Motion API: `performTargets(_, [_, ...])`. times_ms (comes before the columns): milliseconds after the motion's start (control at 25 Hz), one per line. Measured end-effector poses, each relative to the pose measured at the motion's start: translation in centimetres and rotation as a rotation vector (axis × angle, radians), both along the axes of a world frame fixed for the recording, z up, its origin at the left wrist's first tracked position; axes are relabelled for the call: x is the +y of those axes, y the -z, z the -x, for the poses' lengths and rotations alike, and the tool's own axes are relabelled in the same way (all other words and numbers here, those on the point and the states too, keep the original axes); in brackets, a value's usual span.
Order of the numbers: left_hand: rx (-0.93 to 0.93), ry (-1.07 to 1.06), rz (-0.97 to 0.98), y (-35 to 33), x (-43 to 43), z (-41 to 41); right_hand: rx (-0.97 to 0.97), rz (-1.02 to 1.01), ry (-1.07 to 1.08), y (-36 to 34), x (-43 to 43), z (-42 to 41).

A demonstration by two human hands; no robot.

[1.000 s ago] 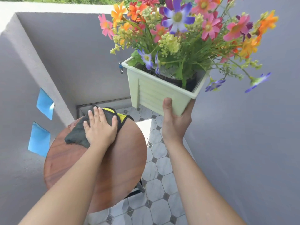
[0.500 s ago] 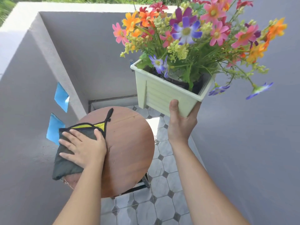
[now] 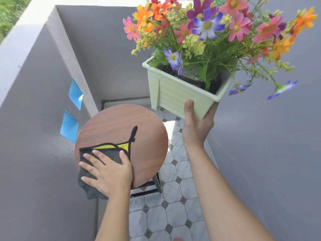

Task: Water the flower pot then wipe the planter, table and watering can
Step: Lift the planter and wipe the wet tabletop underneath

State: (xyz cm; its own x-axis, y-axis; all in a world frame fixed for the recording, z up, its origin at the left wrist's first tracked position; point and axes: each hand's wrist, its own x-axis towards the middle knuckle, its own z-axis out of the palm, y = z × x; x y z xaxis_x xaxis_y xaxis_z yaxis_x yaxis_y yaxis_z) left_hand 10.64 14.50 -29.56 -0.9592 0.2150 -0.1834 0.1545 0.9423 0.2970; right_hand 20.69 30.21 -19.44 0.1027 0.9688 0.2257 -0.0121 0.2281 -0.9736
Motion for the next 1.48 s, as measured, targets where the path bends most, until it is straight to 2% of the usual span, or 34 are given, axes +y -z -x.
performTargets(200, [-0.022,0.008,-0.050,0.3,-1.1,-2.6,-0.001,0.001,-0.017,-0.2,-0.5,-0.9])
performTargets(440, [-0.010,0.152,-0.031,0.5,-2.1,-5.3,0.003,-0.019,-0.009,-0.5,-0.5,-1.5])
performTargets(560, [-0.037,0.192,-0.087,0.5,-2.2,-6.5,0.013,-0.026,-0.006,-0.8,-0.5,-1.8])
performTargets(640, [-0.111,0.279,-0.098,0.4,-2.7,-7.2,0.023,-0.032,0.001,-1.1,-0.4,-2.1])
performTargets(720, [-0.109,0.410,-0.048,1.0,-3.3,-8.0,0.026,-0.044,0.003,-1.3,-0.1,-2.2])
performTargets(800, [-0.076,0.426,-0.175,-0.1,-2.9,-8.8,0.029,-0.049,0.012,-1.3,0.1,-2.3])
performTargets(840, [-0.146,0.396,-0.303,-1.1,-2.7,-9.4,0.032,-0.047,0.020,-1.3,0.3,-2.4])
performTargets(920, [-0.409,0.349,-0.468,-3.5,-2.0,-9.9,0.038,-0.042,0.030,-1.3,0.8,-2.6])
performTargets(1000, [-0.648,0.216,-0.679,-5.9,-0.4,-8.7,0.035,-0.037,0.043,-1.2,1.2,-2.8])
performTargets(1040, [-0.834,0.104,-0.796,-6.4,0.9,-7.5,0.035,-0.036,0.049,-1.2,1.4,-2.9])
performTargets(1120, [-1.318,-0.108,-1.059,-6.9,2.8,-4.7,0.036,-0.035,0.056,-1.3,1.8,-3.1])
performTargets(1160, [-1.416,-0.124,-1.085,-6.8,3.4,-3.4,0.040,-0.037,0.061,-1.3,1.9,-3.2])
performTargets(1200, [-1.402,-0.062,-1.049,-6.7,4.1,-2.1,0.045,-0.039,0.066,-1.3,2.0,-3.3])
performTargets(1240, [-1.298,0.051,-0.968,-6.7,4.7,-0.9,0.048,-0.038,0.067,-1.3,2.1,-3.4])
performTargets(1320, [-0.849,0.304,-0.658,-6.2,5.6,1.4,0.046,-0.040,0.068,-1.4,2.2,-3.6])
performTargets(1400, [-0.383,0.454,-0.314,-5.9,5.8,2.9,0.041,-0.049,0.070,-1.5,2.4,-3.7])
performTargets(1440, [-0.174,0.494,-0.206,-5.9,5.7,2.9,0.039,-0.049,0.072,-1.5,2.4,-3.7])
performTargets(1480, [-0.017,0.539,-0.182,-5.6,5.6,2.3,0.039,-0.045,0.075,-1.5,2.4,-3.7])
